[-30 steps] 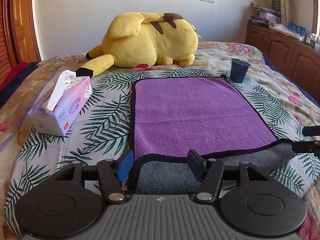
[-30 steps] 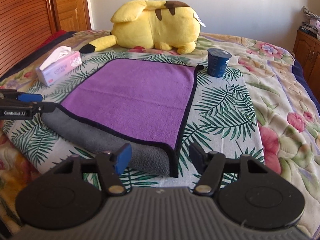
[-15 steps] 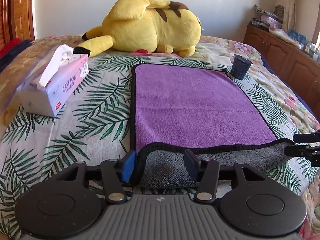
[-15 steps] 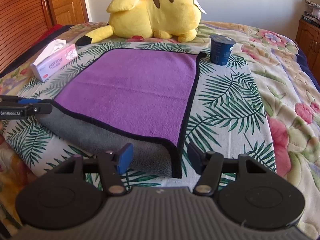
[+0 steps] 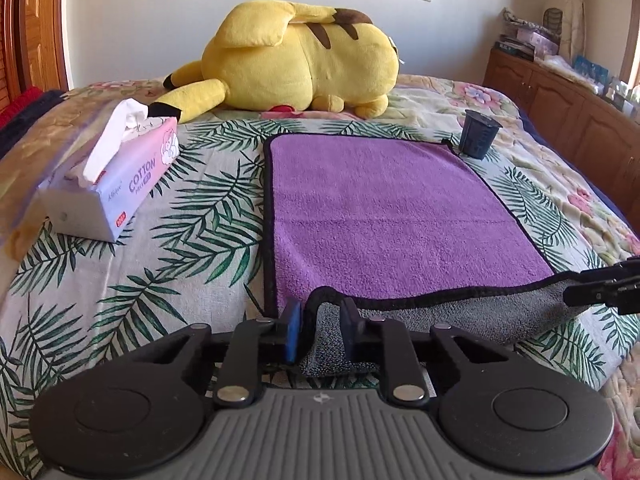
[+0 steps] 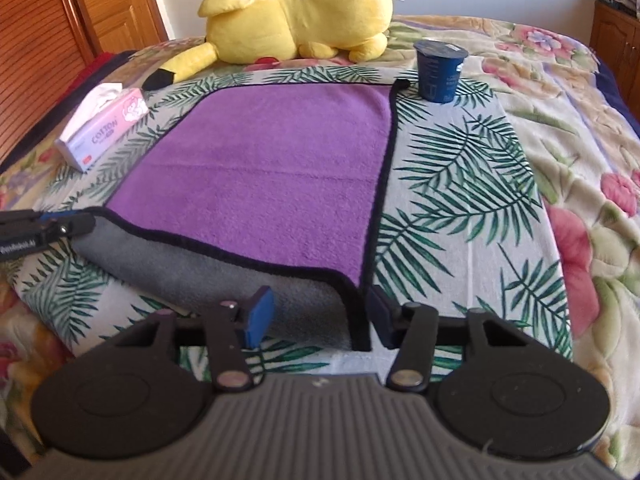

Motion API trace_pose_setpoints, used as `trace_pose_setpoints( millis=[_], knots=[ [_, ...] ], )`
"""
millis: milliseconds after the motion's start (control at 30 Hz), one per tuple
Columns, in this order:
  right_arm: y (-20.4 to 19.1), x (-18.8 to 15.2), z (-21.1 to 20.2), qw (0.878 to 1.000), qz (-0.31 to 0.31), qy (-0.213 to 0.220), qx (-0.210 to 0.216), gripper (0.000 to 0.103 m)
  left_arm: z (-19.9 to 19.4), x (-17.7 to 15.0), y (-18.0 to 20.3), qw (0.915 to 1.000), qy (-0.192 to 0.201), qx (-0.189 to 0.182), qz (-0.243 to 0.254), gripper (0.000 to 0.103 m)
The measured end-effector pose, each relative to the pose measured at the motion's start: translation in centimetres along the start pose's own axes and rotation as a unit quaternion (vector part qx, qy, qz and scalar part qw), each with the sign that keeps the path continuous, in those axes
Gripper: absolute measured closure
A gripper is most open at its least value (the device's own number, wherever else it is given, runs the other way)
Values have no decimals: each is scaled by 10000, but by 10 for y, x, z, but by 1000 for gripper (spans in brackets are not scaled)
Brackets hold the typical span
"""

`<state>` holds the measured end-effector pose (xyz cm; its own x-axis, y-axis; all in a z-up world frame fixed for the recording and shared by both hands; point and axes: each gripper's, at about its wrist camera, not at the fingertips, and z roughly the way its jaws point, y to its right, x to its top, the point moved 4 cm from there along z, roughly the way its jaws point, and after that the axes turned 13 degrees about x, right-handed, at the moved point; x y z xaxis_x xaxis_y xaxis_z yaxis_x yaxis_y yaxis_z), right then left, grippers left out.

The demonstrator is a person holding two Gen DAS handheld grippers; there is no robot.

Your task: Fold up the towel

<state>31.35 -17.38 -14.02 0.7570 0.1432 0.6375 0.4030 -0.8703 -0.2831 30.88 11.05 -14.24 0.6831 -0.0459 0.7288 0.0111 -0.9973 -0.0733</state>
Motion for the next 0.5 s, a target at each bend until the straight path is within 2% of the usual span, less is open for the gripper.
trace_pose_setpoints(
  millis=[167, 233, 300, 333, 500],
  knots=[
    [-3, 4, 3, 9997, -137, -201, -78, 65, 3, -3, 1, 10000, -78, -17, 60, 103],
    [-3, 4, 3, 9993, -219, -268, -161, 82, 3, -3, 1, 9999, -85, -28, 72, 103],
    [-2, 4, 3, 9987, -292, -320, -262, 85, 3, -4, 2, 9999, -91, -38, 67, 103],
    [-1, 4, 3, 9987, -304, -329, -259, 95, 3, -4, 1, 9999, -90, -36, 66, 103],
    [3, 3, -1, 9990, -277, -266, -227, 99, 4, -4, 1, 9999, -109, -56, 44, 103]
  ],
)
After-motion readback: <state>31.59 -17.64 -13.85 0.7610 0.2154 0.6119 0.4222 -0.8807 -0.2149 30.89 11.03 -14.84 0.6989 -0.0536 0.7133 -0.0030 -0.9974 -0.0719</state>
